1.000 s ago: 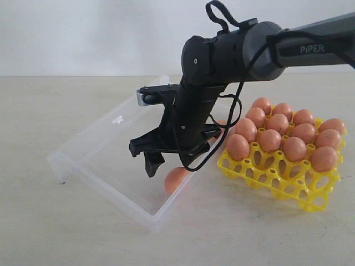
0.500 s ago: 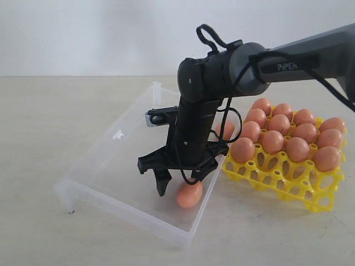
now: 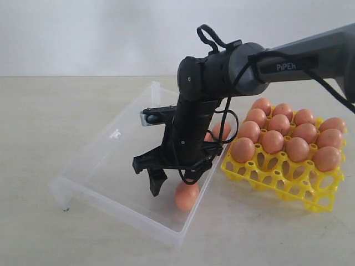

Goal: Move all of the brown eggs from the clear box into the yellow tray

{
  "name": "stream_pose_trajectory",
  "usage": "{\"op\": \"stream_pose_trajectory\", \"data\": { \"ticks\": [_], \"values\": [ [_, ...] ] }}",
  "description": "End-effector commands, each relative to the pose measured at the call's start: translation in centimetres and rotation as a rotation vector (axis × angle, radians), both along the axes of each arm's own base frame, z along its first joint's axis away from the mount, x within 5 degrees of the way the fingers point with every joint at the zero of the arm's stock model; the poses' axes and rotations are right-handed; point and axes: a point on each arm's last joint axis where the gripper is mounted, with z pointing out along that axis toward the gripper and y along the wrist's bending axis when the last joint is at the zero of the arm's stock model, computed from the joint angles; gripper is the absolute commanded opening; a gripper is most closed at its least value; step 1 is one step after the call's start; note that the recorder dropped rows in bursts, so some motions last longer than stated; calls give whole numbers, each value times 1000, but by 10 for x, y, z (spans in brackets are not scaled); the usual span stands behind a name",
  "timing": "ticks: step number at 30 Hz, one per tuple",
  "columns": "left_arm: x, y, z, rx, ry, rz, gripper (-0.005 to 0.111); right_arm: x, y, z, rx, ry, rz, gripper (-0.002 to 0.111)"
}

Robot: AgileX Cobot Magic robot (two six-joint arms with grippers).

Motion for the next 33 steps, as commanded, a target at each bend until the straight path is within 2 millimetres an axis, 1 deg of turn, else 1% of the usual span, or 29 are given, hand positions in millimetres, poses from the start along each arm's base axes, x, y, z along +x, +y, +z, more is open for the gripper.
{"op": "stream_pose_trajectory", "data": {
  "ticks": [1,7,12,14,16,18,20,25,29,33],
  "values": [
    [0,0,0,0,-6,-3,4,-1,3,5,40,-18,82,66],
    [0,0,0,0,-6,-3,4,4,6,29,63,-74,127,66],
    [0,0,0,0,-8,-3,4,7,9,57,89,-99,156,66],
    [0,0,0,0,-8,-3,4,4,9,66,88,-80,171,66],
    [0,0,0,0,-8,-3,4,-1,7,69,75,-29,187,66],
    [0,0,0,0,-8,-3,4,-6,3,68,42,25,203,66],
    [0,0,0,0,-8,-3,4,-5,-1,67,-6,26,202,66],
    [0,0,0,0,-6,-3,4,-1,-7,63,-91,23,92,66],
    [0,0,0,0,-6,-3,4,1,-6,49,-113,71,11,66],
    [0,0,0,0,-6,-3,4,2,-5,32,-130,123,-31,66]
  ]
}}
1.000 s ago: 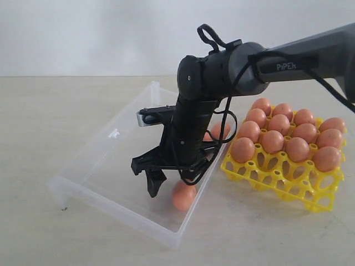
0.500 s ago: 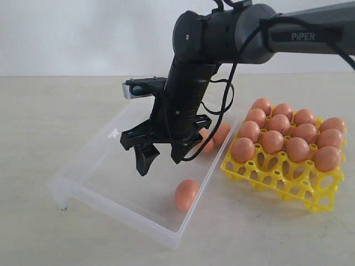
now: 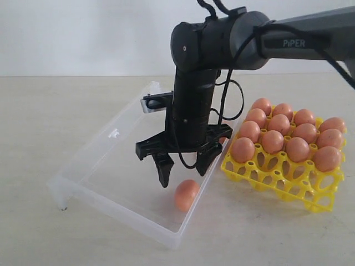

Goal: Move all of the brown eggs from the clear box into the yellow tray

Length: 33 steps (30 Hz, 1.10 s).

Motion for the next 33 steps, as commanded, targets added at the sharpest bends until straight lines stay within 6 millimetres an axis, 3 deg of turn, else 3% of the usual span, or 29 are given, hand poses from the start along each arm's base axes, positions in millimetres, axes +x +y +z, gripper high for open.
{"op": "stream_pose_trajectory", "data": {
  "ticks": [1,9,16,33],
  "values": [
    [0,0,0,0,-6,-3,4,1,1,-17,-23,52,-46,66],
    [0,0,0,0,-6,-3,4,1,5,-43,-29,128,-79,66],
    [0,0,0,0,-6,-3,4,1,5,-44,-29,132,-89,36],
    [0,0,0,0,-6,-3,4,2,8,-44,19,105,40,36]
  ]
}}
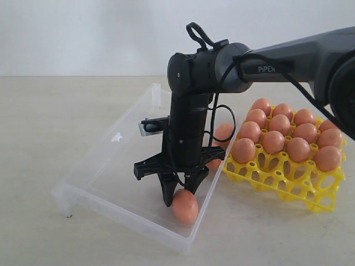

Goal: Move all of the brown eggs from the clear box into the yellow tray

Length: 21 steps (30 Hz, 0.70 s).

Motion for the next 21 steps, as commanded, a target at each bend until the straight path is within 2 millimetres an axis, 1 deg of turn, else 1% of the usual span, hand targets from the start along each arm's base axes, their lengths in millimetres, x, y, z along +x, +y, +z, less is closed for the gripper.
{"op": "stream_pose_trajectory", "data": {
  "ticks": [1,3,4,8,10,21],
  "values": [
    [0,0,0,0,-6,-3,4,1,0,0,0,-9,15,36],
    [0,0,0,0,-6,-3,4,0,0,1,1,-5,31,37],
    [0,0,0,0,-6,-3,4,0,0,1,3,-6,45,41],
    [0,0,0,0,-6,-3,4,2,0,0,8,-22,47,70],
    [0,0,0,0,-6,-3,4,2,0,0,8,-23,46,77],
    [0,0,0,0,-8,-3,4,0,-1,0,-11,9,-5,77]
  ]
}}
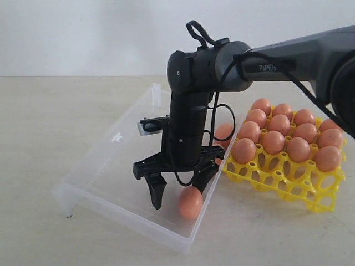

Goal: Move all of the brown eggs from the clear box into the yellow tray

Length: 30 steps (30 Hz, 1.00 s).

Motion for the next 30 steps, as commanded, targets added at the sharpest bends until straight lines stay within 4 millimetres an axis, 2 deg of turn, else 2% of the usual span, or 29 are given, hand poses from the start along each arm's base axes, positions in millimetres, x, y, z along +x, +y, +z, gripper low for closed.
{"op": "stream_pose_trajectory", "data": {
  "ticks": [1,3,8,11,19,25,27,30],
  "values": [
    [0,0,0,0,-8,-3,4,0,-1,-2,-22,2,-32,76],
    [0,0,0,0,-8,-3,4,0,-1,-2,-23,3,-35,71],
    [0,0,0,0,-6,-3,4,0,-1,-2,-25,4,-42,47],
    [0,0,0,0,-6,-3,4,0,-1,-2,-25,4,-42,43],
    [0,0,0,0,-7,-3,4,1,0,-1,-8,1,-36,43],
    [0,0,0,0,-7,-3,4,9,4,-2,37,-93,-63,44],
    [0,0,0,0,-7,-3,4,9,4,-2,37,-93,-63,52],
    [0,0,0,0,-7,-3,4,9,4,-2,33,-87,-54,70]
  ]
}}
